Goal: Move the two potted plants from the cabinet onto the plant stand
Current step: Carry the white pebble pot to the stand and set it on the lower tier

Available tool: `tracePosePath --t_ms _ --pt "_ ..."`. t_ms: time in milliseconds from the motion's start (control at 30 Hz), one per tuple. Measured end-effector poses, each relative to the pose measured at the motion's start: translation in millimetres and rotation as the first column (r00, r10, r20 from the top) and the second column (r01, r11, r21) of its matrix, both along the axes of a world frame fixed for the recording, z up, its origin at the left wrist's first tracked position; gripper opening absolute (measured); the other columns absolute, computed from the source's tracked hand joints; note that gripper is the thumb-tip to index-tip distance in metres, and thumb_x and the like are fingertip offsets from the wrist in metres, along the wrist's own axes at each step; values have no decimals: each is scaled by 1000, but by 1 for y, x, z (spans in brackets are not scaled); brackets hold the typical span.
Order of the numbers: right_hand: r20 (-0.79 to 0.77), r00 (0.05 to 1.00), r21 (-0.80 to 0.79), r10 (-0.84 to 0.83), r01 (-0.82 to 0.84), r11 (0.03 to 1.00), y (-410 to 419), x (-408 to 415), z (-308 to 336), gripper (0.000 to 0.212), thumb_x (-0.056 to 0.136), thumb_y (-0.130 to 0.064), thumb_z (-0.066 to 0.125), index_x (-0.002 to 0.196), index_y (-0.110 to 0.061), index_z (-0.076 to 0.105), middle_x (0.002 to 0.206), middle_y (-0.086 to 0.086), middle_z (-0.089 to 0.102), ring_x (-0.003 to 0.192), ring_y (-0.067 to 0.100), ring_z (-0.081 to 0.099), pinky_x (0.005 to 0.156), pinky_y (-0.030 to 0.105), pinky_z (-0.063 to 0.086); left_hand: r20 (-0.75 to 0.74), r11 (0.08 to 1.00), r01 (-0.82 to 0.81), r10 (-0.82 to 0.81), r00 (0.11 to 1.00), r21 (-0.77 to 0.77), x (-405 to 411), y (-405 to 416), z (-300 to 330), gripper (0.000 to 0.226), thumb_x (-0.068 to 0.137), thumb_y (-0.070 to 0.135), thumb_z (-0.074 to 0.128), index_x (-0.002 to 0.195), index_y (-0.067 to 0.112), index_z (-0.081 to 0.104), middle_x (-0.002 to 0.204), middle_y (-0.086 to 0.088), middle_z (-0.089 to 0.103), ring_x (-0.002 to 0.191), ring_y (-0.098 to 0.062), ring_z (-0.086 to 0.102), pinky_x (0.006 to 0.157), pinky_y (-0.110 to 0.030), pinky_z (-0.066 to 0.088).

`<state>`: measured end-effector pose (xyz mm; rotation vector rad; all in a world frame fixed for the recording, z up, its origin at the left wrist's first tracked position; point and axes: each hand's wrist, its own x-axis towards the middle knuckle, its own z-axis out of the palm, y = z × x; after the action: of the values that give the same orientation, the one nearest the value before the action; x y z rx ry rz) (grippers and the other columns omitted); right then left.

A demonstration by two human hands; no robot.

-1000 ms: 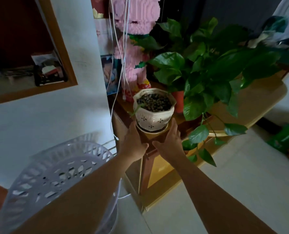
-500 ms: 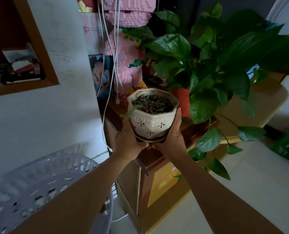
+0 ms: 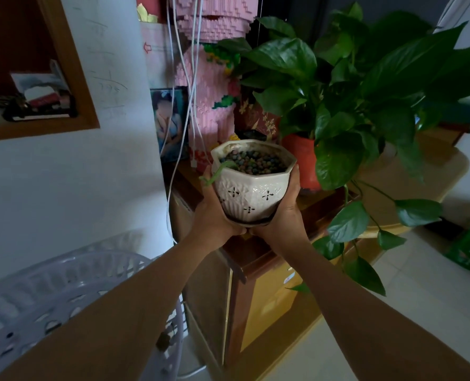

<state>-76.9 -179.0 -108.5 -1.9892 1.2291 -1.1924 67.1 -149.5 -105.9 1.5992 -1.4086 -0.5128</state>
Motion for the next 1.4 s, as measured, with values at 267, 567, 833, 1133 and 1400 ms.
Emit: tracePosePath --t_ms 267,567,833,1133,1400 --pt "13 1000 20 18 -18 1000 12 4 -1 138 60 -24 87 144 -36 -22 155 9 28 137 26 37 108 43 39 -50 995 12 -17 999 -95 6 16 1 136 42 7 92 147 13 6 144 -6 41 130 -28 43 104 -44 43" --pt "30 997 11 77 -77 997 43 18 25 140 59 -15 86 146 -24 -23 156 9 22 141 25 31 107 47 40 -11 998 -39 39 999 -48 22 50 29 139 40 11 89 147 29 1 139 -3 48 120 -26 52 85 -31 49" --pt "94 986 -3 136 -136 991 78 40 94 141 54 -21 87 148 -16 -18 156 11 20 142 25 29 109 48 36 33 994 -105 105 994 -22 41 93 98 140 43 14 91 146 33 -3 118 -11 64 101 -33 65 78 -45 58" --pt "173 959 -92 225 -212 973 121 65 168 138 57 -20 90 149 -9 -13 153 -10 15 143 14 24 112 47 33 26 982 -184 185 982 -53 63 142 166 140 43 18 90 147 34 -2 114 -5 67 97 -24 66 64 -15 44" --pt "215 886 -104 412 -398 911 124 65 192 133 57 17 79 147 -4 -18 152 -6 26 122 -3 43 99 25 46 83 944 -305 316 945 -123 56 169 200 135 44 20 91 148 22 4 115 -10 67 100 -30 66 73 -26 48"
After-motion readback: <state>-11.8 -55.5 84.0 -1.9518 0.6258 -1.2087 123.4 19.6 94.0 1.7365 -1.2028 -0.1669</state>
